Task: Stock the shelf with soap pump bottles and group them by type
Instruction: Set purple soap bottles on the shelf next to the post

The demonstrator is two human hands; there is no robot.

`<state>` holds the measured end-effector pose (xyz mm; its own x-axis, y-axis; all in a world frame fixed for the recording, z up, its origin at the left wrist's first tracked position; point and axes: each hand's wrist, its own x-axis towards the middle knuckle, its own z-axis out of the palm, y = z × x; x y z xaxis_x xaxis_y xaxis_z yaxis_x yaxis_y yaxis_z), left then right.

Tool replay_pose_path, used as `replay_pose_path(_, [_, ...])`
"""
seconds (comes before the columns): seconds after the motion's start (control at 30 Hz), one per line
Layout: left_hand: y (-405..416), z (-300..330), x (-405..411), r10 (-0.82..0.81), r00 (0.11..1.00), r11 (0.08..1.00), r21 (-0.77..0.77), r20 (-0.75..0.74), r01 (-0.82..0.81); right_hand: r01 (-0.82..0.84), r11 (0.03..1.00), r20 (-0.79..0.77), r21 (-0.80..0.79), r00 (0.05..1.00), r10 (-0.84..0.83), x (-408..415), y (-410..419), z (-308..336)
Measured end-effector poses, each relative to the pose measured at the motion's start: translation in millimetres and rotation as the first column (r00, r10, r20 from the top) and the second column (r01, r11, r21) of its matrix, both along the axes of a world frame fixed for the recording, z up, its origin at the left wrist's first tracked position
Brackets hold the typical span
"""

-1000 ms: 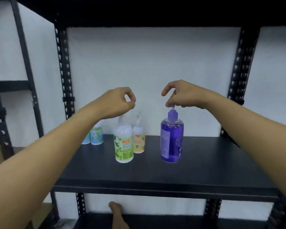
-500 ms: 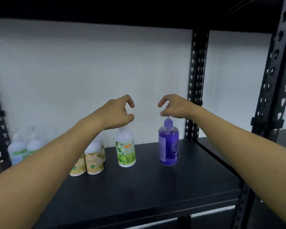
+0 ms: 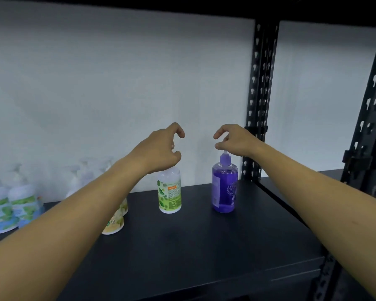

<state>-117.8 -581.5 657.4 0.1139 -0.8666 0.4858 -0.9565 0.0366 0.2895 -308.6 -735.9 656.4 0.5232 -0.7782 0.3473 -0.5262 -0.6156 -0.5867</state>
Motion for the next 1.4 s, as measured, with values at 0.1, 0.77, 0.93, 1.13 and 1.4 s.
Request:
replay_pose_path(0.1, [-6.1, -4.9, -0.5, 0.002, 1.0, 1.0, -0.011, -0.006, -0.002, 0.01, 1.0, 0.001, -0.006, 1.0, -0.01, 2.3, -3.1, -2.5])
replay_pose_path(0.77, [-16.1, -1.1, 17.6, 0.08, 0.996, 0.996, 0.049, -0.033, -0.079, -0.024, 0.938, -0.006, -0.346, 1.0, 0.023, 54.6, 79.8, -70.2])
replay_pose_path(0.93, [-19.8, -8.9, 27.1, 0.085, 0.995, 0.994, 0.075, -0.048, -0.082, -0.04, 0.999, -0.203, -0.03, 0.979, 0.033, 71.1, 96.1, -123.4])
replay_pose_path(1.13, [-29.9, -24.5, 34.7, 0.089, 0.994, 0.992, 0.096, -0.067, -0.083, -0.023, 0.997, -0.459, 0.074, 0.887, 0.055, 78.9, 104.8, -171.0])
replay_pose_path(1.4, [-43.2, -37.6, 36.9, 0.084, 0.99, 0.993, 0.09, -0.11, -0.074, -0.021, 0.999, -0.487, 0.033, 0.873, 0.034, 78.9, 102.9, -182.1])
